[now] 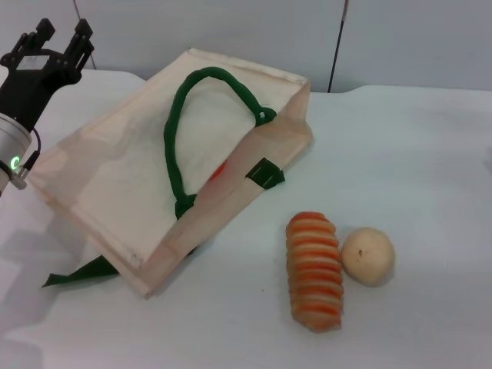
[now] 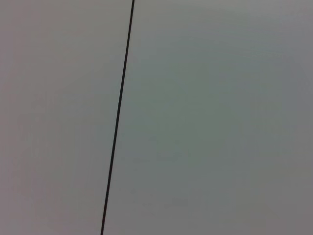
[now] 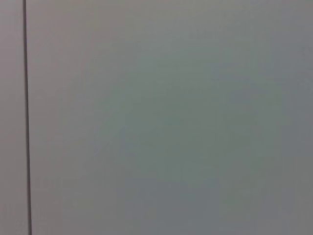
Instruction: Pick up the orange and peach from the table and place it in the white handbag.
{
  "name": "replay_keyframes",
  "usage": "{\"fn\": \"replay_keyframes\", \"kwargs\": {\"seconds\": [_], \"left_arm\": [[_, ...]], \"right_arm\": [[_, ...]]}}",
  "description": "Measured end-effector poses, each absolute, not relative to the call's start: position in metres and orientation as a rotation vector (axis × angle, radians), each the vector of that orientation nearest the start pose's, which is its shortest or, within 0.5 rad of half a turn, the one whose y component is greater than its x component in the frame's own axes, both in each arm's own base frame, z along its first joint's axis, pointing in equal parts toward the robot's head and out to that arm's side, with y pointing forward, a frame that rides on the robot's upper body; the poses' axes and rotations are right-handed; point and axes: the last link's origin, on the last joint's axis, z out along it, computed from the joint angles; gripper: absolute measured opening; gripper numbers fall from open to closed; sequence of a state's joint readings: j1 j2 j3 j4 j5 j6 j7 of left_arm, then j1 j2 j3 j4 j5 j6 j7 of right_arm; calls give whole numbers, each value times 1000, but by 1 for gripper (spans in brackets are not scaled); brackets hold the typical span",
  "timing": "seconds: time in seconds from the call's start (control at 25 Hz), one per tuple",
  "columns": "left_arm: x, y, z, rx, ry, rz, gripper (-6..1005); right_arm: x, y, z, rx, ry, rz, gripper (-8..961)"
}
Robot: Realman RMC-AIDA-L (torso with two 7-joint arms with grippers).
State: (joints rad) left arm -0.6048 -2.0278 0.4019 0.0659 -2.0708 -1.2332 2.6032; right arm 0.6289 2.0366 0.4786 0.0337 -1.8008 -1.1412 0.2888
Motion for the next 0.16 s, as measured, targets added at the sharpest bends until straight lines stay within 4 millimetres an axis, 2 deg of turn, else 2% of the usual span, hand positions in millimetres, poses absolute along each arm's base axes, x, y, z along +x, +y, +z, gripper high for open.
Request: {"fn": "replay_keyframes", "kwargs": {"seconds": [0.16], "left_arm": [[-306,383,42,-1593,-553,-941,650]], "right_arm": [[311,388,26,-1524,550,775,880]]}}
